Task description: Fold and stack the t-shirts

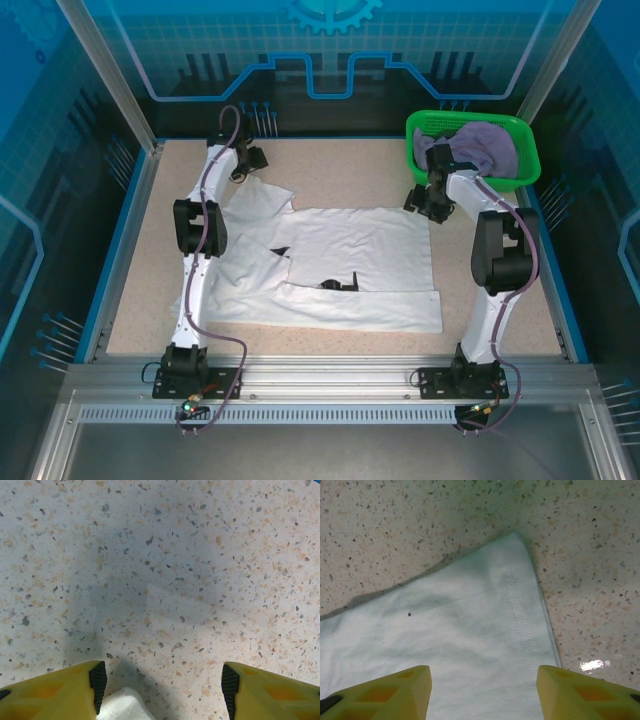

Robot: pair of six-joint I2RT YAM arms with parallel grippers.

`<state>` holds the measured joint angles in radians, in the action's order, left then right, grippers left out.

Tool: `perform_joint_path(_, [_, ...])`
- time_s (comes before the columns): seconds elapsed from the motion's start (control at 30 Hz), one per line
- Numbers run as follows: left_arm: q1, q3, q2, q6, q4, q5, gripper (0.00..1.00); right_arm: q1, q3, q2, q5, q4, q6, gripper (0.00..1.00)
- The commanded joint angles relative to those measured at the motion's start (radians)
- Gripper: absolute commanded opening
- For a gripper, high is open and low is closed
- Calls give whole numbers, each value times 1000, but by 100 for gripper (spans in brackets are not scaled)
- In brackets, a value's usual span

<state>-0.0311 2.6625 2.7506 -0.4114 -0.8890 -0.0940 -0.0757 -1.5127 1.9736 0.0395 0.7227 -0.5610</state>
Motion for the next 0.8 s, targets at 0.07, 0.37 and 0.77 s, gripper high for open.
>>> perform_joint_path(0.07, [1,-37,-38,-7,-82,8,64,7,-31,33,-32,4,-23,59])
perform_joint_path(0.37, [5,-76,-43,-15,-57,10,56,6,-35,36,-39,-8,-25,59])
perform_joint_path(0.77, [5,-42,-24,-16,-57,22,28,16,-86,75,5,12,-20,55])
